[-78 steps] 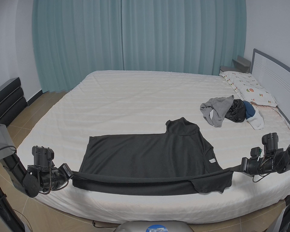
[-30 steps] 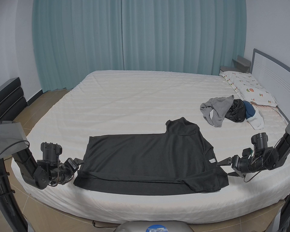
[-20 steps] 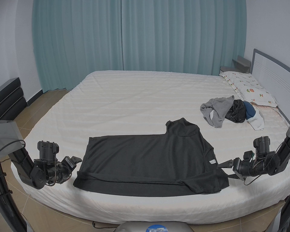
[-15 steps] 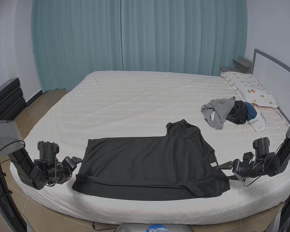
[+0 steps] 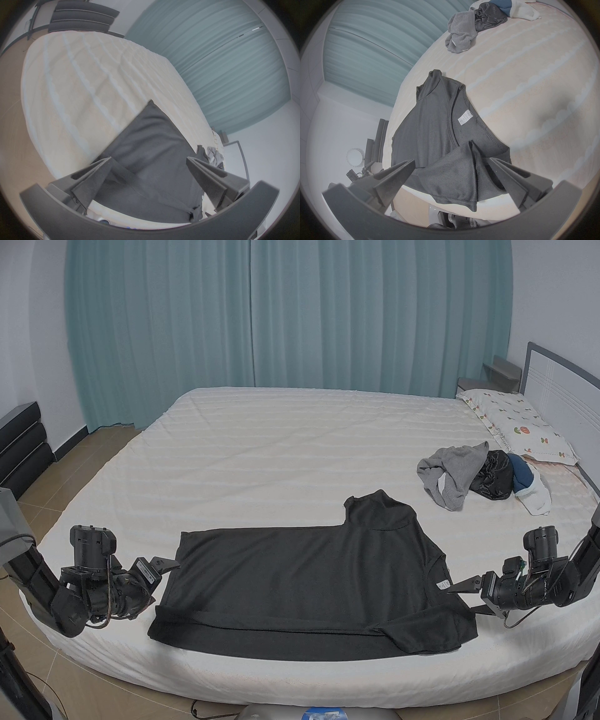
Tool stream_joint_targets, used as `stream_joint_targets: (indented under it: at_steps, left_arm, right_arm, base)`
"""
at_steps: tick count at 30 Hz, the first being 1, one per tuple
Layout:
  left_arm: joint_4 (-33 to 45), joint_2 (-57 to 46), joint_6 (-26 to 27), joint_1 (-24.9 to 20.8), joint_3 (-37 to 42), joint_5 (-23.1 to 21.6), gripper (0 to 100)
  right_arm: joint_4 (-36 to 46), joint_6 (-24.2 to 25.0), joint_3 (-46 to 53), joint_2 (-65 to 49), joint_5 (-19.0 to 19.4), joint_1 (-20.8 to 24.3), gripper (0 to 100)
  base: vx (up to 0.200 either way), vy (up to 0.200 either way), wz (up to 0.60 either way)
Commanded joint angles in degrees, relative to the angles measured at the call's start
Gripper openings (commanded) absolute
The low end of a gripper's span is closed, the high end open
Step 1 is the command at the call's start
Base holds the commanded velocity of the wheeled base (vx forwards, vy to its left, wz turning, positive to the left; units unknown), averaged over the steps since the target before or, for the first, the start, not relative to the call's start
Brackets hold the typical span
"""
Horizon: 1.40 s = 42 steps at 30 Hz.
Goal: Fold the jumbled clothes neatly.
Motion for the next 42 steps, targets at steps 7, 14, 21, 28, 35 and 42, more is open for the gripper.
stream_joint_targets:
  at_steps: [7,14,21,28,35,42]
  left_arm:
    - [0.1,7.5,-1.3,-6.9,-0.6,0.6,100]
    - [0.9,9.6,-1.1,-6.9,-3.1,1.3,100]
    - [1.9,13.9,-1.1,-5.2,-8.7,5.0,100]
    - [1.2,15.1,-4.3,-3.9,-12.7,7.9,100]
    - [-1.0,13.8,-8.5,-1.1,-13.1,8.4,100]
    - [-1.0,10.9,-8.6,3.3,-13.0,7.2,100]
  right_arm:
    - [-0.1,-0.6,0.8,0.7,0.0,0.1,100]
    - [-0.1,-0.7,0.8,0.9,0.0,0.1,100]
    - [-0.1,-0.7,0.4,1.2,-0.1,0.1,100]
    - [-0.1,-0.7,0.1,1.5,-0.1,0.1,100]
    - [-0.9,-0.6,0.1,1.6,-0.2,0.0,100]
    - [-4.2,0.1,0.8,2.0,-0.3,-0.1,100]
  base:
    - [0.0,0.0,0.0]
    - [0.0,0.0,0.0]
    - [0.0,0.0,0.0]
    - [0.0,0.0,0.0]
    - [0.0,0.0,0.0]
    - [0.0,0.0,0.0]
